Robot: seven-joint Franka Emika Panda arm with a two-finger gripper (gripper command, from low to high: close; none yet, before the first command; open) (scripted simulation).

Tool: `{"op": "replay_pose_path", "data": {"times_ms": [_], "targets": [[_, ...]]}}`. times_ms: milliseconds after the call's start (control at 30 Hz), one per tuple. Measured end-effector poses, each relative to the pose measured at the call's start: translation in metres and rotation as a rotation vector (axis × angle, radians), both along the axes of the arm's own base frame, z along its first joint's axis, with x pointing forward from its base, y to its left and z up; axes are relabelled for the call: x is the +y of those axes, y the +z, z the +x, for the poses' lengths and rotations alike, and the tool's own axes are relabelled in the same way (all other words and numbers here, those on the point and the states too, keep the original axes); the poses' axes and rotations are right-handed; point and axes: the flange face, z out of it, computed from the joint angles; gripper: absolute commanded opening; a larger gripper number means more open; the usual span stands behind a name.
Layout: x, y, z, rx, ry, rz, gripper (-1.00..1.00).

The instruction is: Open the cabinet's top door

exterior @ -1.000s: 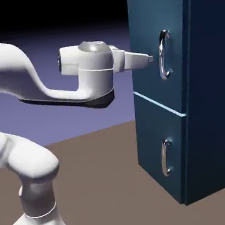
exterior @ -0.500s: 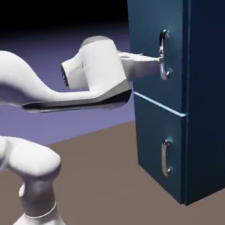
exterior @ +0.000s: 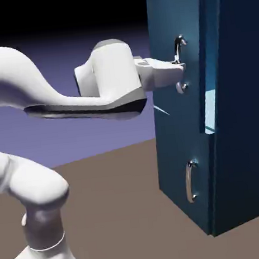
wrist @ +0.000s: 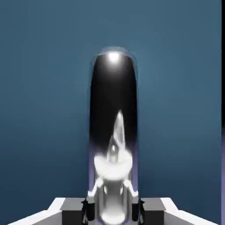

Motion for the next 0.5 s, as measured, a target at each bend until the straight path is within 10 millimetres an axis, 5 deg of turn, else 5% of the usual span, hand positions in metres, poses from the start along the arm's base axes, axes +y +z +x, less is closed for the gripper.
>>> {"op": "replay_pose_path", "data": {"times_ms": [500], "targets": [[0.043, 0.0, -0.05, 0.0, -0.217, 0.002, -1.0]]}}
